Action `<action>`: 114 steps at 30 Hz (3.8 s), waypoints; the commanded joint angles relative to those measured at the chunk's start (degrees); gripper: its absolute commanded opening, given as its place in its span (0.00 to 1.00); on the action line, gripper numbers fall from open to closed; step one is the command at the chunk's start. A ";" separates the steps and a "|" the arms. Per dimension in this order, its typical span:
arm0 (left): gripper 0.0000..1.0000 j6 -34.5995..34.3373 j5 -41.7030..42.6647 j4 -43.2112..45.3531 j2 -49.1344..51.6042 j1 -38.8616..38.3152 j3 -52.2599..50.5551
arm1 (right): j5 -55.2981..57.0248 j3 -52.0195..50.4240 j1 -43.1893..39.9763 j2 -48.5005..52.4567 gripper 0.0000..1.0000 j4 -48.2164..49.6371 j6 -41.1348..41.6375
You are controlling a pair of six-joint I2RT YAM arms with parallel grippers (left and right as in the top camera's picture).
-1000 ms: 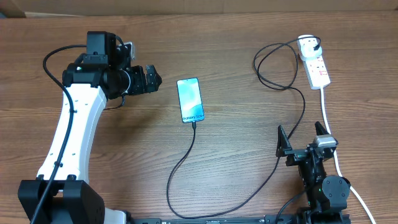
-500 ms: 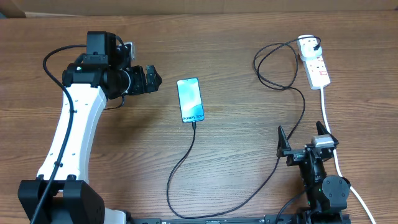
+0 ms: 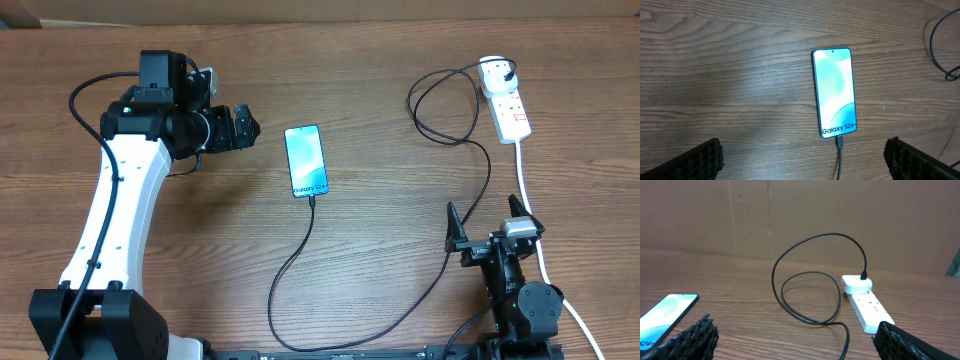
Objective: Plug charger to phone and switch on socket
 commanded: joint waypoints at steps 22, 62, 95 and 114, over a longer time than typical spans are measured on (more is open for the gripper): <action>1.00 0.98 -9.75 -6.49 -10.45 -0.11 -3.13 | 0.79 -0.57 0.31 -0.68 1.00 0.42 -0.26; 1.00 5.73 -8.55 26.16 -80.24 -0.09 -64.35 | 0.79 -0.57 0.31 -0.68 1.00 0.42 -0.26; 1.00 10.73 -22.16 49.29 -92.85 0.00 -81.77 | 0.79 -0.57 0.31 -0.68 1.00 0.42 -0.26; 1.00 9.38 -21.79 49.16 -92.85 0.00 -81.77 | 0.79 -0.57 0.31 -0.68 1.00 0.42 -0.26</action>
